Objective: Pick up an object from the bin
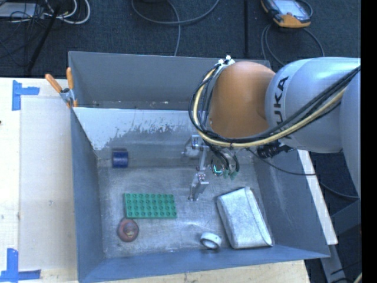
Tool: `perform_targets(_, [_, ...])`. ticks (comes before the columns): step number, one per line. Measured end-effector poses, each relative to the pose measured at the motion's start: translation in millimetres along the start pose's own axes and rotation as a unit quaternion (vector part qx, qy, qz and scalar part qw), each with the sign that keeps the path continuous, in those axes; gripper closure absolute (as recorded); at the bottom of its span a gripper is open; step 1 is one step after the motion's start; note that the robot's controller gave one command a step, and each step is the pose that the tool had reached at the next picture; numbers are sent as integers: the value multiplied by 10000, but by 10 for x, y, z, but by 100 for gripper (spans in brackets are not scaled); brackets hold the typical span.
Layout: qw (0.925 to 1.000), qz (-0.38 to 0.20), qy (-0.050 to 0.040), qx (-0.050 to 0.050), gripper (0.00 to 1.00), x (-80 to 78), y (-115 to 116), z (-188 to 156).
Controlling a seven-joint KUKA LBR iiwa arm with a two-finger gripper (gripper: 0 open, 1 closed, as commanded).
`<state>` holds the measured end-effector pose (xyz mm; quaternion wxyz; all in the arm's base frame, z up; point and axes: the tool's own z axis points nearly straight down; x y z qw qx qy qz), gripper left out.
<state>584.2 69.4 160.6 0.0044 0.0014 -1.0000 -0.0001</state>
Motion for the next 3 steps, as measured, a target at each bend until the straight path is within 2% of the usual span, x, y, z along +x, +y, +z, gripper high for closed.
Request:
perform_targets(1, [9995, 326, -43, 3, 0, 234, 772, 896])
perform_targets(2, [9994, 355, -44, -17, 100, 217, 767, 840])
perform_targets(3, [9880, -1543, -70, 0, 100, 356, 1087, -575])
